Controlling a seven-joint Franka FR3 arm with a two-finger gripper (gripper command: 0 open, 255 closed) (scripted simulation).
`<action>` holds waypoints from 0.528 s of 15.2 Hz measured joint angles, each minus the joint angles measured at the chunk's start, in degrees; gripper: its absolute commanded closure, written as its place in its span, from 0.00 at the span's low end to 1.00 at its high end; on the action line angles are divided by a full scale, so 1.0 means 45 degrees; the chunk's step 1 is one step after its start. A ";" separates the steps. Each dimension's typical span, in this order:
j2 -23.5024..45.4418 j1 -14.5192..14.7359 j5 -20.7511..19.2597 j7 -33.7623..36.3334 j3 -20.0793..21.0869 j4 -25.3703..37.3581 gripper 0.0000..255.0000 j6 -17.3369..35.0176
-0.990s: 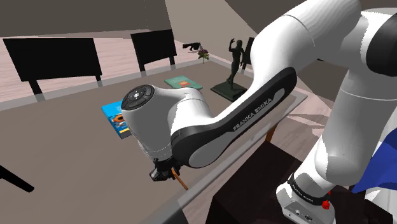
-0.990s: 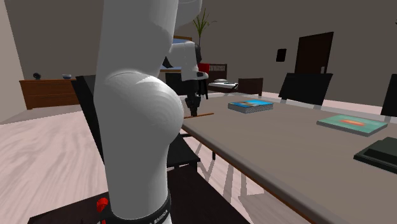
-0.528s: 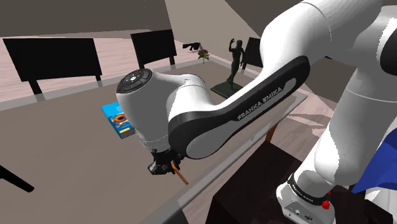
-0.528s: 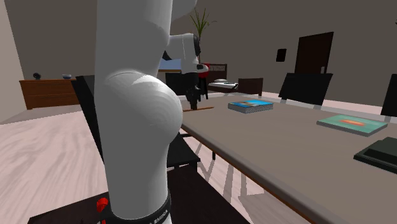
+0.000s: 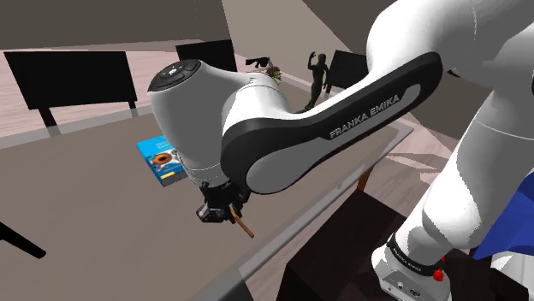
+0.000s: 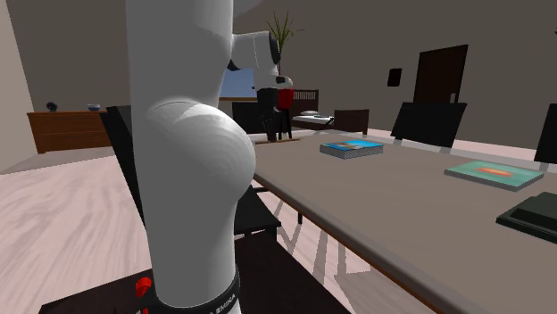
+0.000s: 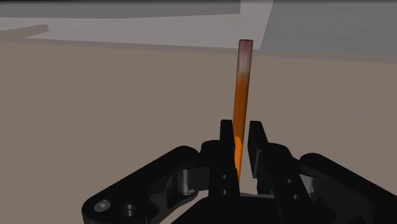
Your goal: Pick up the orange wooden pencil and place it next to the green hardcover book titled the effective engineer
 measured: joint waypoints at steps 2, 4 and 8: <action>-0.0267 -0.0149 0.0176 -0.0308 -0.0066 -0.0027 1.00 -0.0098; -0.0811 -0.0510 0.0483 -0.1010 -0.0300 -0.0454 1.00 0.0077; -0.1973 -0.1203 0.1070 -0.2719 -0.1035 -0.1322 1.00 0.0401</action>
